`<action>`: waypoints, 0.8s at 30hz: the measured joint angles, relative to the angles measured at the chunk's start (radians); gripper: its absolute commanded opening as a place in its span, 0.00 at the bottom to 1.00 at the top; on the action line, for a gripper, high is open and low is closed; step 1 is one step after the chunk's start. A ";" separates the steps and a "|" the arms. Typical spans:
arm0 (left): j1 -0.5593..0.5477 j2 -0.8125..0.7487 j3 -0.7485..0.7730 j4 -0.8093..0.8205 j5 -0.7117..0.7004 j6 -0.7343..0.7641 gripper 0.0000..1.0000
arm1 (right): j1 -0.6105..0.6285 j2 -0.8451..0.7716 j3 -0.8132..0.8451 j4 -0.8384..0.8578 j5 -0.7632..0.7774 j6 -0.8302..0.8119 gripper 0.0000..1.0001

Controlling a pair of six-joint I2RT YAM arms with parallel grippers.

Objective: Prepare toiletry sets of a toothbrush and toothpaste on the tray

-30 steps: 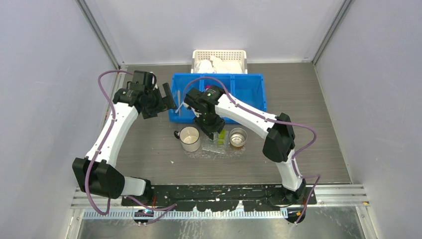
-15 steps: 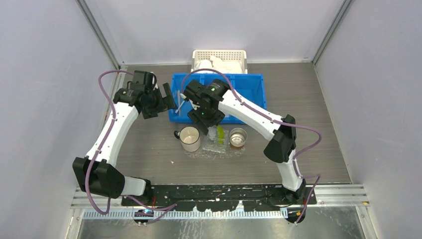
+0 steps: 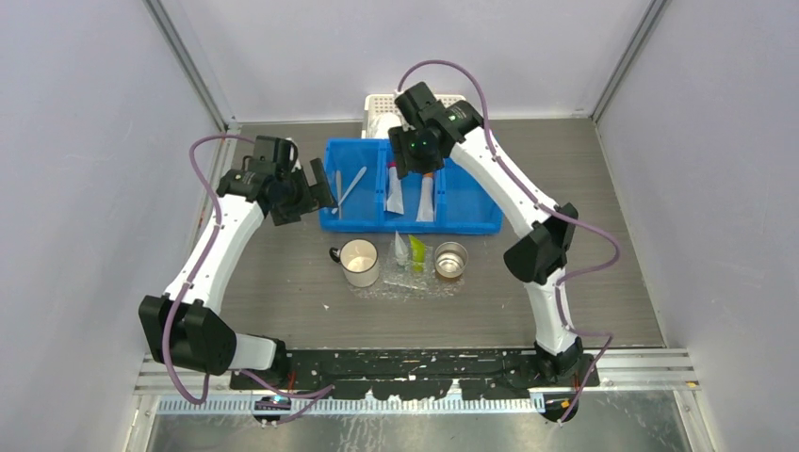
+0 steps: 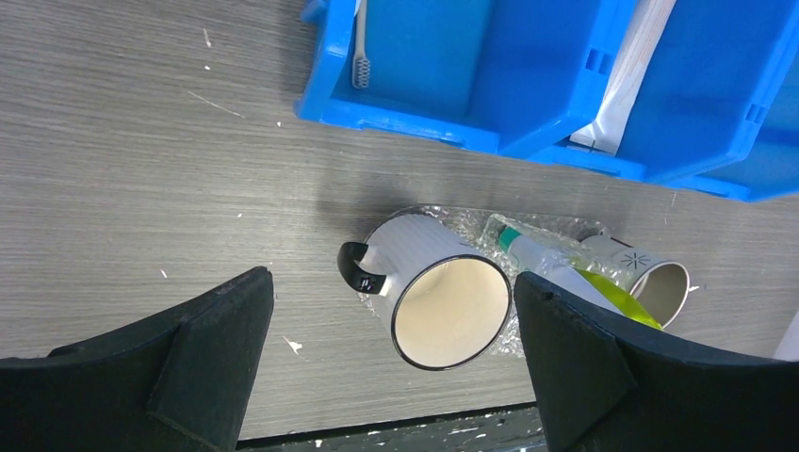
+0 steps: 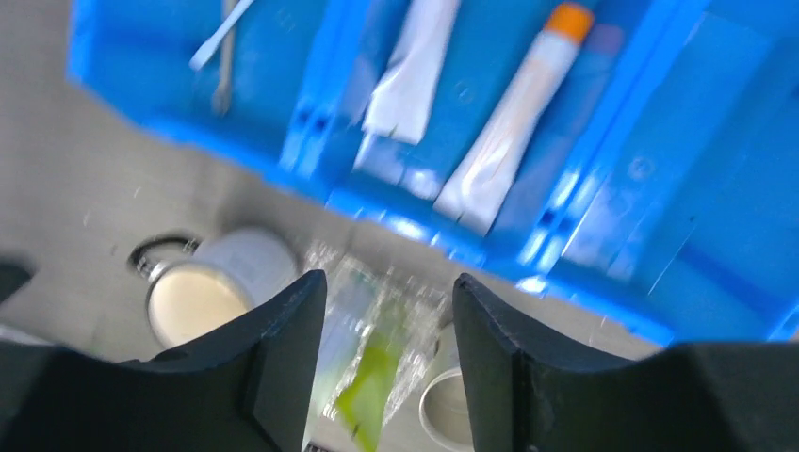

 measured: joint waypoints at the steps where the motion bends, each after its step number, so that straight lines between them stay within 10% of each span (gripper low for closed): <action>1: 0.000 0.000 -0.007 0.007 0.005 0.002 1.00 | -0.031 0.026 0.010 0.029 0.000 0.018 0.63; 24: 0.002 -0.002 -0.021 0.040 0.010 0.059 1.00 | -0.159 0.362 -0.103 0.480 -0.095 0.290 0.63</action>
